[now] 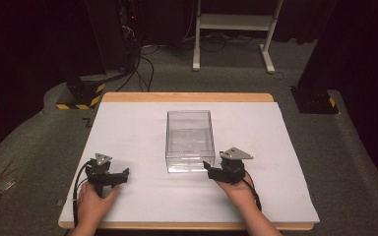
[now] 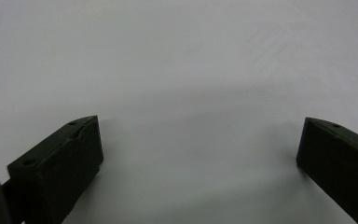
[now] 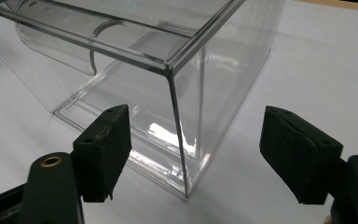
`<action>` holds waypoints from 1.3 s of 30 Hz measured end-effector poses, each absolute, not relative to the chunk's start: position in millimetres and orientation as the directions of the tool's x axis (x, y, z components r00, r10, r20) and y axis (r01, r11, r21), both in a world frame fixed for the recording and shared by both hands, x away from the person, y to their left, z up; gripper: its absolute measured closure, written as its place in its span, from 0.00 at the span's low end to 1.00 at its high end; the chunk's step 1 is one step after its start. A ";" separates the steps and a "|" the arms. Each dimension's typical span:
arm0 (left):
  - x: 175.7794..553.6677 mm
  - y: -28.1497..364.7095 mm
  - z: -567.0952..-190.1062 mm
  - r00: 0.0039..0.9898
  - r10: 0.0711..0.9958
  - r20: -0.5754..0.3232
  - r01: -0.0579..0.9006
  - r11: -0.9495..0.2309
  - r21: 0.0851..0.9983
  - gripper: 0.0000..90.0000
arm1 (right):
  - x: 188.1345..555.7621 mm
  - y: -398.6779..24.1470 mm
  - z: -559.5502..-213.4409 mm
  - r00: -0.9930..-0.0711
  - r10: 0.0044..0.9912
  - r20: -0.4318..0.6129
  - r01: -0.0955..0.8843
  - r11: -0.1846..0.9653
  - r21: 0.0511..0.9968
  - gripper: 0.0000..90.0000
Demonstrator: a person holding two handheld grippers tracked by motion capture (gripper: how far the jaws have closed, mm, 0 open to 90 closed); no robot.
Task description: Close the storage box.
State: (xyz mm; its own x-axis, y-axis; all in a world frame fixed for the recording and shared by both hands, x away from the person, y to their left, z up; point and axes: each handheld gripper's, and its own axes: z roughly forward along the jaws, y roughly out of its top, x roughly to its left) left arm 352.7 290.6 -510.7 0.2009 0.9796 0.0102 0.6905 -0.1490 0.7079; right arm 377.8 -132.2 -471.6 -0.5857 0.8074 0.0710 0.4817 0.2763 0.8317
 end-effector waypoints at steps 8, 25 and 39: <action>352.7 290.6 -510.6 0.201 0.980 0.010 0.691 -0.149 0.708 0.01 | 370.7 -136.5 -468.8 -0.590 0.804 0.065 0.472 0.279 0.836 0.28; 352.7 290.6 -510.7 0.201 0.980 0.010 0.690 -0.149 0.709 0.01 | 358.0 -187.0 -475.9 -0.529 0.848 0.023 0.488 0.282 0.826 0.32; 352.6 290.6 -510.7 0.201 0.980 0.011 0.690 -0.150 0.709 0.01 | 344.6 -239.9 -498.8 -0.441 0.897 -0.043 0.552 0.309 0.774 0.35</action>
State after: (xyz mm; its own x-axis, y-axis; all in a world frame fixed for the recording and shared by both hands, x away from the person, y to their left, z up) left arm 352.6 290.6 -510.7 0.2010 0.9795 0.0115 0.6895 -0.1498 0.7086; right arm 344.6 -239.9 -498.8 -0.4407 0.8966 -0.0434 0.5521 0.3088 0.7745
